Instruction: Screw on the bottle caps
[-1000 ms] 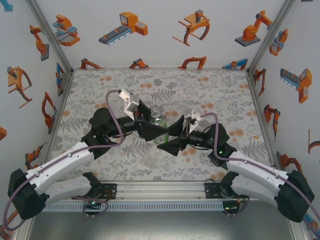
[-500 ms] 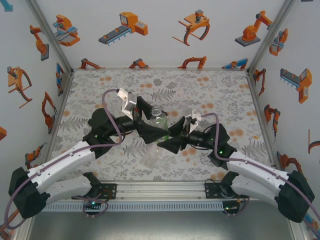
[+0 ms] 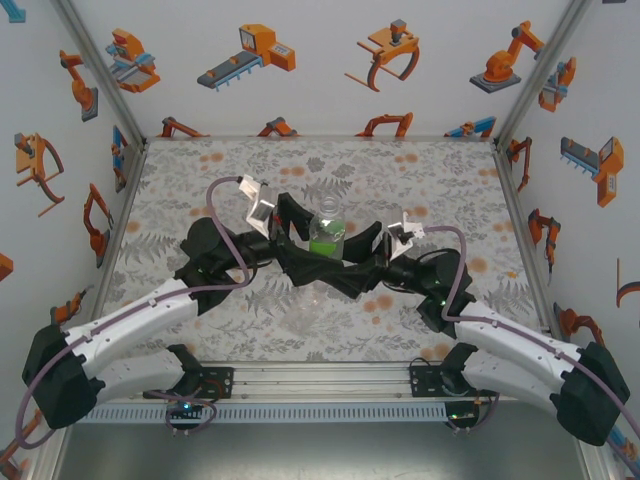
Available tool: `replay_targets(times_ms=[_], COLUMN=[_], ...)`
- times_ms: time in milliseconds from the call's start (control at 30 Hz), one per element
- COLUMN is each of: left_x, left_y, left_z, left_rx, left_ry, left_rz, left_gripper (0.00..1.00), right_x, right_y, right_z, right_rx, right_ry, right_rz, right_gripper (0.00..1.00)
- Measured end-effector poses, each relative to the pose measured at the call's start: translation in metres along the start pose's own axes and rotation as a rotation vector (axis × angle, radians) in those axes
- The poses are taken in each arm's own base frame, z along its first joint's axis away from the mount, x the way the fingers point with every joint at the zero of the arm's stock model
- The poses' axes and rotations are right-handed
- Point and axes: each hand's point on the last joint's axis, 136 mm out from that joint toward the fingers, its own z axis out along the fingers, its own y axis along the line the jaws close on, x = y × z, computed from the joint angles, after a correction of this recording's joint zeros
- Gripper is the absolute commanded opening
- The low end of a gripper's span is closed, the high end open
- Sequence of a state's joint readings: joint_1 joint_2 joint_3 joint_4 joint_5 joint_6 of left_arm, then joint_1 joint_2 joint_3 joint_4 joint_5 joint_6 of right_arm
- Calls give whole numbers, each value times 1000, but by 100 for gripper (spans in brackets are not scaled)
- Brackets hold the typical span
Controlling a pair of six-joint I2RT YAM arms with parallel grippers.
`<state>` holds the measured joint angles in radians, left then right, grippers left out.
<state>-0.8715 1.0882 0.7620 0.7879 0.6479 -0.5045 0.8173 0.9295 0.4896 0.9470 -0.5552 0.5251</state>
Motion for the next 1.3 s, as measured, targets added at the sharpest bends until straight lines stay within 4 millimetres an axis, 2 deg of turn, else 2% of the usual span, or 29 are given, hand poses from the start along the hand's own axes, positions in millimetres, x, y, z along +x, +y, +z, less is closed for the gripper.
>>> replay_targets(times_ms=[200,667,700,833,900,1000,1133,1300], left_x=[4,2,2,2,2,3,-5,-11], left_y=[2,-2,-2,-2,-2,-5,-9,-6], left_z=[3,4,4,4,1,-6,-19,-43], left_rx=[4,21,21,17,10,-11,-50,-139], left_ry=[5,-5,-5,-7,-8,-6,-19,-34], left_rz=[-9,-6,-6,-6,-3,8,47,88], left_gripper=[72,51,51,49,48,47,46,37], right_x=[1,2,2,2,2,-2,-7,3], right_y=[0,-2,-2,-2,-3,-4,-3,-13], right_z=[2,3,3,3,3,1,-5,-17], right_rx=[-5,2,3,5,14,30,62,159], right_ry=[1,0,-1,-2,-3,-16,-22,38], right_rz=[4,15,16,23,27,27,17,20], right_gripper=[33,33,34,68,78,83,83,83])
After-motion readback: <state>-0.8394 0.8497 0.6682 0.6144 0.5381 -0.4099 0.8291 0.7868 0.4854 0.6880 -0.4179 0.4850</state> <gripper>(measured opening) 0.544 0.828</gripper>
